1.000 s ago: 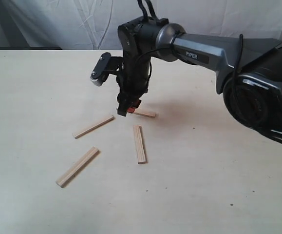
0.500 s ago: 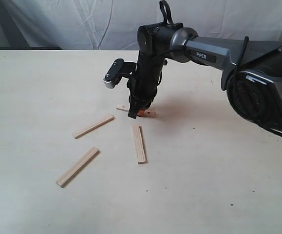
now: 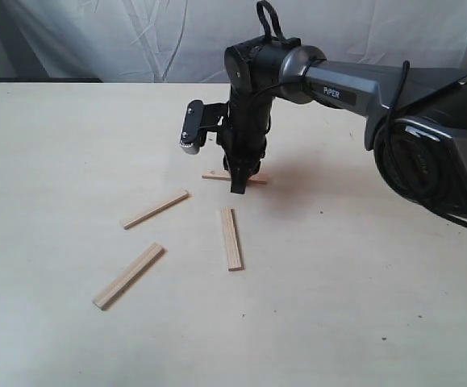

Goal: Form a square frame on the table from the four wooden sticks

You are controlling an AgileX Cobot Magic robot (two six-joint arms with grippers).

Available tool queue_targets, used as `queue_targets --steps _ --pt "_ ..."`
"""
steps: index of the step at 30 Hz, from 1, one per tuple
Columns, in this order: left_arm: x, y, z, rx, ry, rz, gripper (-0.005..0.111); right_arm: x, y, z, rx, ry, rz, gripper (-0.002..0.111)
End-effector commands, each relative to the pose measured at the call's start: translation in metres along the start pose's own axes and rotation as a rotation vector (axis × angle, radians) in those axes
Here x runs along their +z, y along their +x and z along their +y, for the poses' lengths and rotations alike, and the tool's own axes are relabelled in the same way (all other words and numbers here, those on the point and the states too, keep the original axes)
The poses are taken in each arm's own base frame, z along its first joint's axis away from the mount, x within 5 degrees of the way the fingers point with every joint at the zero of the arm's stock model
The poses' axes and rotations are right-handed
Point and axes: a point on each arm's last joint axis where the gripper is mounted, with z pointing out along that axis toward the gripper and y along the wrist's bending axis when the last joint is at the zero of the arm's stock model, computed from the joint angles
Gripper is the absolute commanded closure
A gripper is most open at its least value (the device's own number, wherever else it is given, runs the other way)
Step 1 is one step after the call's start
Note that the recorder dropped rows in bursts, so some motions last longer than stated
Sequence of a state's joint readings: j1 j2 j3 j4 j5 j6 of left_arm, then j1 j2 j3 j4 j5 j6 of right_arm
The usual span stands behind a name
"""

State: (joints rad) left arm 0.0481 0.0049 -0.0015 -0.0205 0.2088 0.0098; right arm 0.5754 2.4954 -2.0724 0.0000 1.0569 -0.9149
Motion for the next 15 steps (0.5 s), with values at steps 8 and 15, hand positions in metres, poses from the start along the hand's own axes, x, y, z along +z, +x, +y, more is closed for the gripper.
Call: queue_targets --steps 8,15 --pt "0.000 0.000 0.000 -0.002 0.000 -0.011 0.107 -0.046 -0.001 -0.003 0.290 0.028 -0.058 0.063" --pt "0.000 0.000 0.000 -0.002 0.000 -0.011 0.107 -0.057 0.004 0.012 0.907 -0.082 0.039 0.063"
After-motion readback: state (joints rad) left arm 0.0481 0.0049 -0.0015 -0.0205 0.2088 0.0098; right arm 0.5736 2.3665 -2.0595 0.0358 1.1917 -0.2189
